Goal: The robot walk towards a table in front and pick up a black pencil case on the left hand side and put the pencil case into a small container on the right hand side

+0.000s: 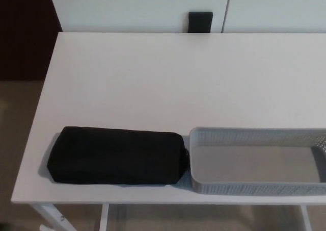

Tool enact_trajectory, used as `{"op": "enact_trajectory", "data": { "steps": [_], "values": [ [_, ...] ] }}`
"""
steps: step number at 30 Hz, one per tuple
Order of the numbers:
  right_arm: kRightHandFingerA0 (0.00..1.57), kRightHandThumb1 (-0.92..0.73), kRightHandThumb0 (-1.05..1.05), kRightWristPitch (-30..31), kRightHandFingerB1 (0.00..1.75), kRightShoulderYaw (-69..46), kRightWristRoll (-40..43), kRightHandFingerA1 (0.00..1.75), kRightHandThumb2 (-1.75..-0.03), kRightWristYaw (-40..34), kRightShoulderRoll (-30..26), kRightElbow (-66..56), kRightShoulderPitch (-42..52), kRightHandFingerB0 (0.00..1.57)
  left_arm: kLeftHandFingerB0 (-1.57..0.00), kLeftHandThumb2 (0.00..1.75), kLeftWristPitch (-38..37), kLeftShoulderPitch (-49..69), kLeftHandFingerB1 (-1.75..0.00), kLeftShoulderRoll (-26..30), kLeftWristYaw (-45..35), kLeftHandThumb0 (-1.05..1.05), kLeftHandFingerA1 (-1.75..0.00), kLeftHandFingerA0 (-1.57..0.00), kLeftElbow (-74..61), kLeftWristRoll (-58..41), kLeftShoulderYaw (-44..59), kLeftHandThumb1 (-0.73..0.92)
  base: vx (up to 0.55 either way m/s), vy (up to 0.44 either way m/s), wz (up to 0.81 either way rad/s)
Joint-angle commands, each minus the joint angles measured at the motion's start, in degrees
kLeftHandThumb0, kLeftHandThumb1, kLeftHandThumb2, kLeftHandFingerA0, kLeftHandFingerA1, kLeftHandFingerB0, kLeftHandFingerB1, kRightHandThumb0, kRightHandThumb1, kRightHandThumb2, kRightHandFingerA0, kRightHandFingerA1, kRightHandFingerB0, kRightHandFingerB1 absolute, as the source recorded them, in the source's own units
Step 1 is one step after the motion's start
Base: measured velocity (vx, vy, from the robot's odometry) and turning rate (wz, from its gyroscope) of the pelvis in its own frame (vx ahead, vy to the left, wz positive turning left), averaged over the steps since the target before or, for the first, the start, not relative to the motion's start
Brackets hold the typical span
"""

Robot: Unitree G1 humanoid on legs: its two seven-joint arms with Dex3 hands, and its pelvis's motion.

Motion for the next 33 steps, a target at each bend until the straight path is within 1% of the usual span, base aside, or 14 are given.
{"op": "enact_trajectory", "data": {
  "steps": [1, 2, 5, 8, 11, 12, 19, 22, 23, 25, 26, 27, 28, 33],
  "values": [
    [0.51, -0.66, -0.40, -0.3, 0.34, -0.7, 0.9, 0.45, -0.60, -0.5, -0.9, -0.2, 0.7, 0.39, -0.02, 0.72, 3.8, 5.5, -0.37, 5.4, 9.9, -0.40, -0.43, 0.00, -5.0, 3.1, 9.6, 0.29, 0.00, 0.000, 0.00],
    [0.52, -0.68, -0.37, 0.0, 0.33, -1.1, 1.3, 0.43, -0.61, 0.1, -1.2, -0.2, 0.3, 0.37, 0.00, 0.74, 5.1, 8.4, -0.14, 6.8, 8.4, -0.60, -0.20, 0.00, -9.9, 0.2, 16.5, 0.38, 0.00, 0.000, 0.00],
    [0.52, -0.68, -0.37, 0.4, 0.33, -1.6, 1.9, 0.43, -0.61, 0.9, -1.6, -0.2, -0.2, 0.37, 0.00, 0.74, 7.7, 12.8, -0.14, 8.6, 5.8, -0.60, -0.20, 0.00, -18.1, -3.7, 27.4, 0.38, 0.00, 0.000, 0.00],
    [0.53, -0.66, -0.38, 1.7, 0.33, -2.1, 2.1, 0.44, -0.60, -0.5, -0.8, -0.7, -1.3, 0.38, -0.02, 0.74, 10.7, 17.2, -0.21, 9.0, -0.1, -0.58, -0.25, -0.01, -43.1, -11.3, 45.1, 0.37, 0.00, 0.000, 0.00],
    [0.53, -0.66, -0.38, 1.7, 0.33, -2.1, 2.0, 0.44, -0.60, -0.5, -0.8, -0.6, -1.3, 0.38, -0.02, 0.74, 12.0, 17.3, -0.21, 8.5, -0.7, -0.58, -0.25, -0.01, -44.7, -11.4, 45.9, 0.37, 0.00, 0.000, 0.00],
    [0.52, -0.68, -0.36, 1.3, 0.34, -1.9, 1.6, 0.42, -0.61, -0.8, -1.1, -0.9, -0.7, 0.38, -0.02, 0.73, 10.6, 20.5, -0.12, 7.2, -3.9, -0.63, -0.10, 0.00, -57.2, -21.8, 52.5, 0.39, 0.00, 0.000, 0.00],
    [0.53, -0.67, -0.37, 2.0, 0.33, -1.6, 1.0, 0.42, -0.60, -1.6, -1.2, -1.4, -0.8, 0.38, -0.05, 0.76, 8.4, 23.8, -0.24, 6.7, -4.3, -0.59, -0.17, 0.00, -74.2, -30.9, 58.7, 0.37, 0.00, 0.000, 0.00],
    [0.53, -0.67, -0.36, 1.4, 0.34, -2.1, 1.7, 0.42, -0.60, -0.7, -1.2, -0.4, -0.8, 0.38, -0.10, 0.76, 9.7, 21.8, -0.19, 10.0, -5.0, -0.64, -0.09, -0.01, -77.6, -30.9, 55.7, 0.40, 0.00, 0.000, 0.00],
    [0.54, -0.67, -0.36, 1.5, 0.33, -2.2, 2.1, 0.42, -0.60, -0.3, -1.0, -0.4, -0.7, 0.38, -0.05, 0.74, 10.2, 16.9, -0.20, 16.4, -6.9, -0.59, -0.25, 0.00, -79.2, -27.0, 48.3, 0.38, 0.00, 0.000, 0.00],
    [0.54, -0.67, -0.36, 1.6, 0.33, -2.2, 2.2, 0.42, -0.60, -0.1, -0.9, -0.5, -0.6, 0.38, -0.05, 0.74, 10.8, 14.8, -0.20, 19.1, -7.8, -0.59, -0.25, 0.00, -80.1, -25.4, 45.3, 0.38, 0.00, 0.000, 0.00],
    [0.54, -0.67, -0.35, 1.4, 0.33, -2.1, 2.0, 0.42, -0.60, -0.1, -0.9, -0.6, -0.4, 0.39, -0.02, 0.74, 15.4, 11.9, -0.13, 24.4, -8.7, -0.63, -0.14, 0.00, -80.7, -25.7, 39.6, 0.40, 0.00, 0.000, 0.00],
    [0.54, -0.68, -0.34, 1.5, 0.33, -2.0, 1.9, 0.41, -0.61, -0.2, -0.9, -0.7, -0.5, 0.38, -0.02, 0.77, 18.0, 7.0, -0.16, 28.9, -8.8, -0.61, -0.26, -0.02, -80.1, -22.4, 31.1, 0.38, 0.00, 0.000, 0.00],
    [0.53, -0.68, -0.33, 1.6, 0.34, -2.0, 1.9, 0.42, -0.60, -0.2, -0.9, -0.8, -0.6, 0.38, 0.00, 0.77, 18.4, 2.2, -0.06, 31.8, -9.7, -0.67, -0.10, 0.00, -78.3, -20.6, 23.8, 0.41, 0.00, 0.000, 0.00],
    [0.54, -0.68, -0.34, 1.7, 0.33, -2.2, 1.9, 0.41, -0.61, -0.5, -1.1, -0.8, -1.0, 0.38, 0.00, 0.77, 24.6, -10.3, -0.03, 37.2, -12.0, -0.67, -0.12, 0.00, -77.7, -13.6, 6.6, 0.41, 0.00, 0.000, 0.00]
  ]
}}
